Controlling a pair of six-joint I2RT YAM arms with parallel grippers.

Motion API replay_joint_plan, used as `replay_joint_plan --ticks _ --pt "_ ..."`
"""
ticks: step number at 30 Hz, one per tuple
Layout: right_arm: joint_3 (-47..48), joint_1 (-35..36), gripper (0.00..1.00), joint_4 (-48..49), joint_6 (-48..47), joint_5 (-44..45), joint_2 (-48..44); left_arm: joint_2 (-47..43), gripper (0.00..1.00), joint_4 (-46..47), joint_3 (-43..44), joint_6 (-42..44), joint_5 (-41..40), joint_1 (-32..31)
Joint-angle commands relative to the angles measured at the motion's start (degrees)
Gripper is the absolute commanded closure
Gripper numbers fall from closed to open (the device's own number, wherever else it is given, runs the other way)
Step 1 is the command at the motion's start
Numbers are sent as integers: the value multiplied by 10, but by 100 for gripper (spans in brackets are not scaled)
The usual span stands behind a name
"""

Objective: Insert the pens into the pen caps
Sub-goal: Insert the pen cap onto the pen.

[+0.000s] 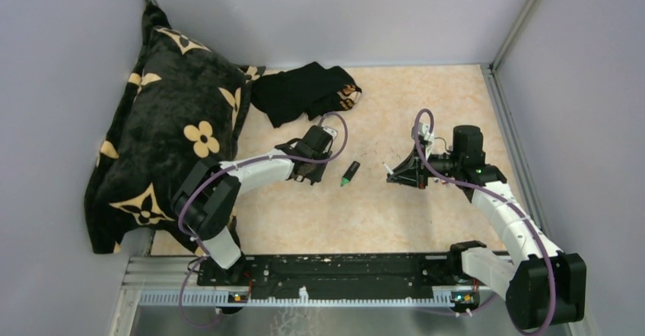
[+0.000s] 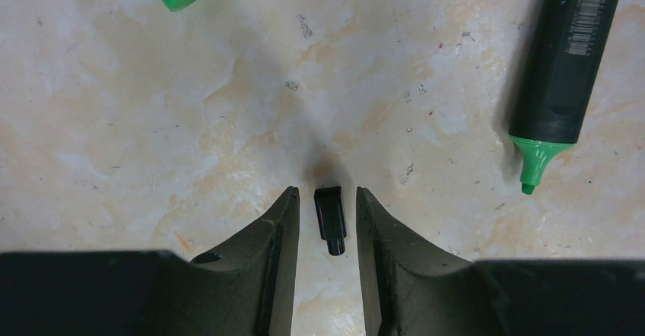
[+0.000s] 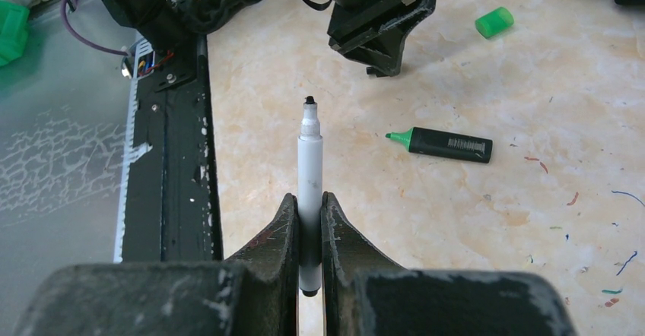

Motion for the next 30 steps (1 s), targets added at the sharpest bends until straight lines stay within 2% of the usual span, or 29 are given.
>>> replay_joint_plan --ticks 1,20,22,27,30 --pt "21 -2 100 11 -10 -10 -5 25 62 -43 27 8 8 5" --pt "21 -2 100 10 -9 -11 -7 54 74 -69 45 8 17 6" --pt "21 -1 100 10 -9 -11 -6 55 78 -71 44 8 20 6" --pt "21 -2 100 10 -10 -13 -6 50 100 -72 45 -2 33 8" --pt "23 -2 100 0 -23 -16 -7 11 100 -51 34 -17 58 8"
